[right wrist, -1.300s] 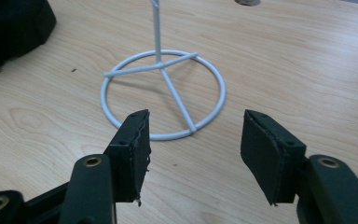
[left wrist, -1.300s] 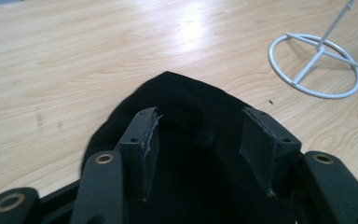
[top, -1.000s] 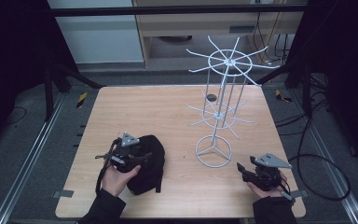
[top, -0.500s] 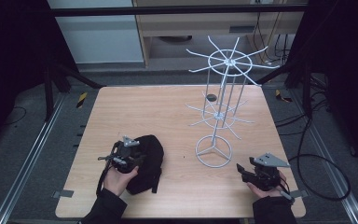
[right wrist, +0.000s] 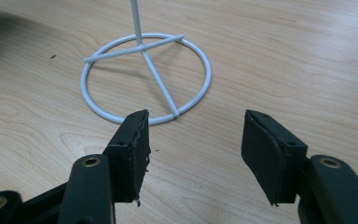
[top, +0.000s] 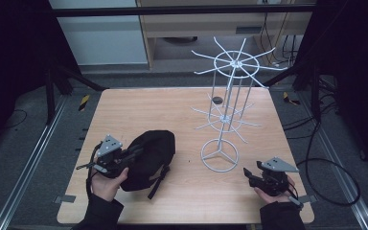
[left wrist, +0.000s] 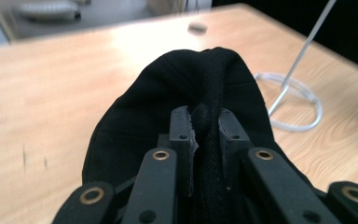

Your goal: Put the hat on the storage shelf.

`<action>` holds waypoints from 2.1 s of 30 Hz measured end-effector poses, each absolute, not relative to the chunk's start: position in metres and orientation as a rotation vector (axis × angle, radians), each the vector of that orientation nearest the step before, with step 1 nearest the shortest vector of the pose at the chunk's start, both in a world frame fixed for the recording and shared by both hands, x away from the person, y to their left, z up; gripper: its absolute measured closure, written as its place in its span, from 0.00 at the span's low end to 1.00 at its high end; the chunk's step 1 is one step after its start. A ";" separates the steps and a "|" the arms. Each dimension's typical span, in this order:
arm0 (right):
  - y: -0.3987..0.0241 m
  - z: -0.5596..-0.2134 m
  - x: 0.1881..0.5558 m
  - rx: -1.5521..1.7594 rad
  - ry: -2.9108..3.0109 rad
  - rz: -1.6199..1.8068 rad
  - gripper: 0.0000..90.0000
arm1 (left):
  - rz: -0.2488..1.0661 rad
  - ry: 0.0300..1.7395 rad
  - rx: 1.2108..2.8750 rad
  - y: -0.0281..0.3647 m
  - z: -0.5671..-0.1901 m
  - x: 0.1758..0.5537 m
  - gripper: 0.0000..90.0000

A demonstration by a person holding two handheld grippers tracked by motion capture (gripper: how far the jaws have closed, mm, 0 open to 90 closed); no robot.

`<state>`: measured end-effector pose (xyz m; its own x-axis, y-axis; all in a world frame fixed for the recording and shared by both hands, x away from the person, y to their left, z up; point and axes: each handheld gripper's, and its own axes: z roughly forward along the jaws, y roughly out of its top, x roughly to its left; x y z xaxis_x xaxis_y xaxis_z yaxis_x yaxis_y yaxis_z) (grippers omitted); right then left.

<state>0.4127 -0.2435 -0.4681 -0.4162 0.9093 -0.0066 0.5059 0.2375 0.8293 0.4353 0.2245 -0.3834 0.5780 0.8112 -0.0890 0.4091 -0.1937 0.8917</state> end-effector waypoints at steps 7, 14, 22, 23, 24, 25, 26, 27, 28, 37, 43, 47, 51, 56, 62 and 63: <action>-0.244 -0.468 0.413 1.286 2.005 1.073 0.47 | 0.531 0.945 1.716 0.231 -0.364 0.425 0.88; -0.245 -0.469 0.413 1.285 1.988 1.069 0.46 | 0.548 0.858 1.604 0.241 -0.336 0.415 0.88; -0.246 -0.469 0.413 1.272 1.968 1.065 0.46 | 0.561 0.773 1.491 0.246 -0.305 0.408 0.88; -0.246 -0.469 0.413 1.267 1.968 1.063 0.46 | 0.560 0.762 1.489 0.246 -0.301 0.407 0.88; -0.246 -0.469 0.413 1.266 1.968 1.062 0.46 | 0.564 0.754 1.483 0.245 -0.297 0.407 0.88; -0.246 -0.469 0.413 1.265 1.968 1.062 0.46 | 0.568 0.747 1.479 0.245 -0.293 0.407 0.88; -0.246 -0.469 0.413 1.264 1.968 1.062 0.45 | 0.569 0.739 1.476 0.244 -0.289 0.406 0.88; -0.246 -0.469 0.413 1.265 1.968 1.061 0.45 | 0.572 0.732 1.470 0.243 -0.285 0.406 0.88; -0.246 -0.470 0.413 1.266 1.969 1.062 0.45 | 0.571 0.726 1.465 0.243 -0.281 0.405 0.88; -0.246 -0.470 0.413 1.258 1.968 1.062 0.45 | 0.577 0.652 1.384 0.231 -0.244 0.400 0.88; -0.246 -0.470 0.413 1.258 1.967 1.060 0.45 | 0.578 0.615 1.328 0.222 -0.223 0.400 0.88; -0.246 -0.471 0.414 1.254 1.966 1.059 0.45 | 0.581 0.593 1.295 0.217 -0.213 0.399 0.88; -0.247 -0.471 0.414 1.252 1.967 1.058 0.45 | 0.578 0.569 1.274 0.210 -0.204 0.397 0.88; -0.246 -0.471 0.414 1.262 1.969 1.061 0.45 | 0.570 0.546 1.284 0.197 -0.199 0.400 0.88; -0.246 -0.471 0.414 1.259 1.972 1.064 0.45 | 0.555 0.532 1.320 0.177 -0.199 0.409 0.88; -0.246 -0.471 0.414 1.257 1.972 1.061 0.45 | 0.553 0.533 1.327 0.174 -0.200 0.411 0.88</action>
<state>0.4143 -0.2464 -0.4713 -0.3993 0.9158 -0.0440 0.4677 0.2448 0.8493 0.4111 0.1744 -0.1995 0.7587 0.6497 -0.0468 -0.0710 0.1539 0.9855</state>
